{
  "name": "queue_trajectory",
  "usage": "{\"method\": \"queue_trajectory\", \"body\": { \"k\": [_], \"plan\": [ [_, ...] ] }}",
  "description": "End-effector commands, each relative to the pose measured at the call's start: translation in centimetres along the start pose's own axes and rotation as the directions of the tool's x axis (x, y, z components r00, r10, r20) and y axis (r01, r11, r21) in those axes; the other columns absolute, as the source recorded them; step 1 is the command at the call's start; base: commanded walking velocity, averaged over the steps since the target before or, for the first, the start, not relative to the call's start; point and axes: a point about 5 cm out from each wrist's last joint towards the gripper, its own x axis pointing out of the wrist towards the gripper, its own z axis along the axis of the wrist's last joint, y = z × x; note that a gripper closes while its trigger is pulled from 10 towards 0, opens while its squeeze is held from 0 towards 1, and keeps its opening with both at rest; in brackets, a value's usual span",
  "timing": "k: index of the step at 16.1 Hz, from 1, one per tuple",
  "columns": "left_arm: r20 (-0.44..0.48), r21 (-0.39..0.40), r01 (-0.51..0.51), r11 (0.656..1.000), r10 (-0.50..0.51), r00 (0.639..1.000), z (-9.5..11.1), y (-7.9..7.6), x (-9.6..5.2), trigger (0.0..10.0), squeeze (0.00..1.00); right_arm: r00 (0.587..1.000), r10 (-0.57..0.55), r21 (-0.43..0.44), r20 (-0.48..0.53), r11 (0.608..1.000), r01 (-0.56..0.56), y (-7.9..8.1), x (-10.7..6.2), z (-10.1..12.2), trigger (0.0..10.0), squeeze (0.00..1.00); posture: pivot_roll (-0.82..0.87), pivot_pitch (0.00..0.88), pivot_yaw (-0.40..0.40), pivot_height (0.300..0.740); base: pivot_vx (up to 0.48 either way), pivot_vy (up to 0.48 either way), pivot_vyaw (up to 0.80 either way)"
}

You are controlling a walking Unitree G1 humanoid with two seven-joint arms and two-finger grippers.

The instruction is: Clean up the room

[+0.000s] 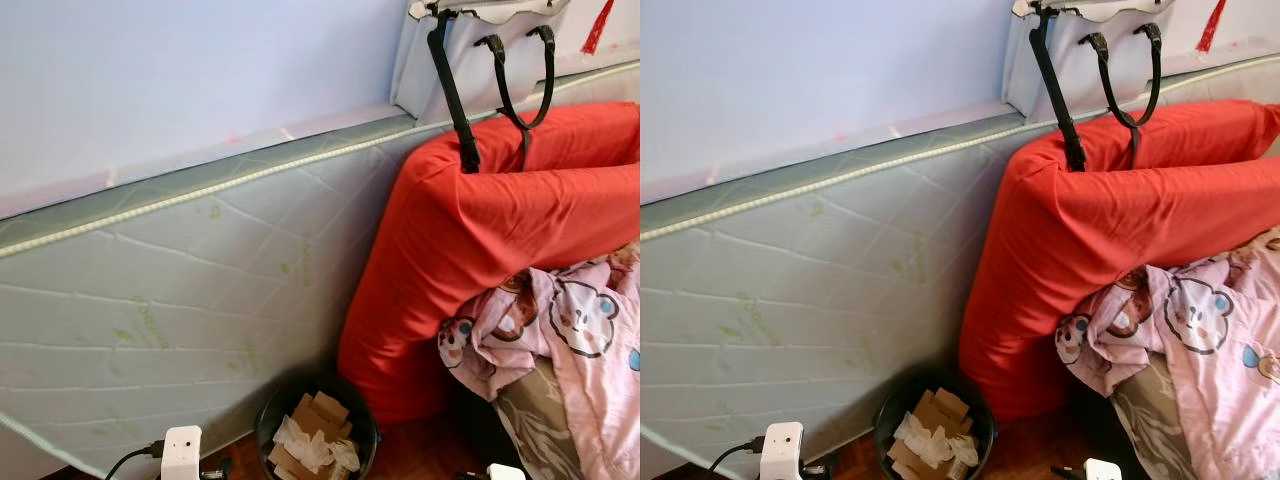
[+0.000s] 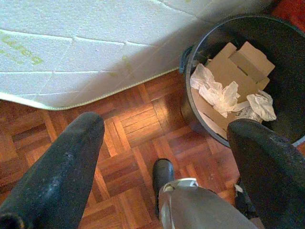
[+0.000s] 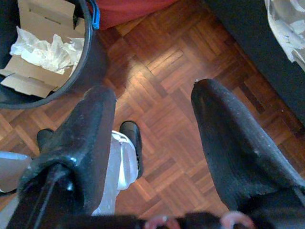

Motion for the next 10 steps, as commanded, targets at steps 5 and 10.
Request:
{"method": "queue_trajectory", "body": {
  "k": [5,10],
  "plan": [
    [-0.026,-0.008,-0.007,1.0,0.006,1.0,-0.56,0.0,-0.12,10.0,0.0,1.0,-0.003,-0.014,-0.008,1.0,0.003,-0.3,-0.1,-0.13,10.0,0.0,-0.02,0.0,-0.038,0.738,0.0,0.0,0.0],
    [-0.026,-0.008,-0.008,1.0,0.008,1.0,-0.56,0.04,-0.13,10.0,0.0,1.0,0.003,-0.02,-0.008,1.0,-0.003,-0.26,-0.09,-0.11,10.0,0.0,-0.02,0.0,-0.038,0.738,0.0,0.0,0.0]
  ]
}}
